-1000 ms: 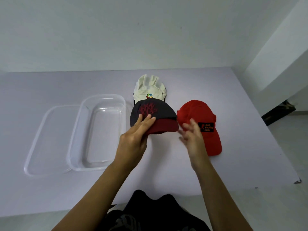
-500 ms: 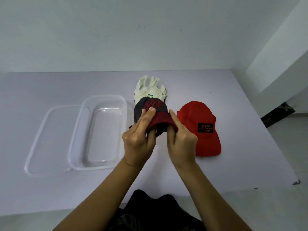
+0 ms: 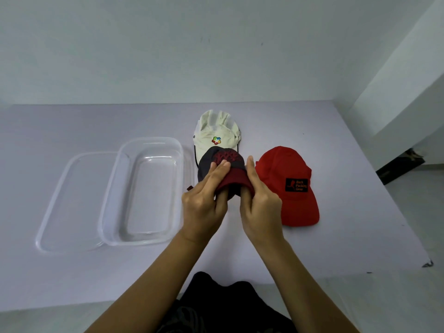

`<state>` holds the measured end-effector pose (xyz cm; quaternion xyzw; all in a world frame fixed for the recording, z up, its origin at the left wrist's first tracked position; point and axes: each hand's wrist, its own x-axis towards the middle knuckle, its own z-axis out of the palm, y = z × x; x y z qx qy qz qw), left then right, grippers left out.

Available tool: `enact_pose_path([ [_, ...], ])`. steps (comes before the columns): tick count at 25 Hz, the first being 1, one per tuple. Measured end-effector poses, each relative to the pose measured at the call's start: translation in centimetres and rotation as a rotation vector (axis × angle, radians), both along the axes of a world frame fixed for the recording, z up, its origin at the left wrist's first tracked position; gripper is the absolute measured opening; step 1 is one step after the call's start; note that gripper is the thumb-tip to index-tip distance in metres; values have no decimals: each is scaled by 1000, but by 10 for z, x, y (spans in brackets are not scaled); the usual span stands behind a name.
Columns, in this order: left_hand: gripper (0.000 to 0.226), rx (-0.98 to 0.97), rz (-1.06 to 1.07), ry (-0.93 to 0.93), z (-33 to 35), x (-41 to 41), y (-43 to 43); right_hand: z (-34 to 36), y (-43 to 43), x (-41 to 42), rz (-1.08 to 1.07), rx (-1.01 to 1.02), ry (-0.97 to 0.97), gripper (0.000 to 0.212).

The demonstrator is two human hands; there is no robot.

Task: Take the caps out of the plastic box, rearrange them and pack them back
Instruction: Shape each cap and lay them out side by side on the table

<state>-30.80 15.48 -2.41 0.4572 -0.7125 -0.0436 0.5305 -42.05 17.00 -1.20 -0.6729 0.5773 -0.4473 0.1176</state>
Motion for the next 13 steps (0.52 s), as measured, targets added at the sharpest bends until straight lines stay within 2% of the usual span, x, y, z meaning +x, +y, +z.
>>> enact_pose_path([
  [4, 31, -35, -117, -191, 5, 21, -11, -3, -4, -21, 42, -55, 140, 50],
  [6, 27, -75, -114, -232, 5, 31, -15, -6, -3, -21, 21, -59, 133, 50],
  [11, 28, 61, 85, 27, 1, 11, -5, -4, 1, 9, -51, -1, -42, 52],
  [13, 27, 63, 46, -12, 8, 13, -12, -4, -4, 0, -47, -4, -15, 51],
])
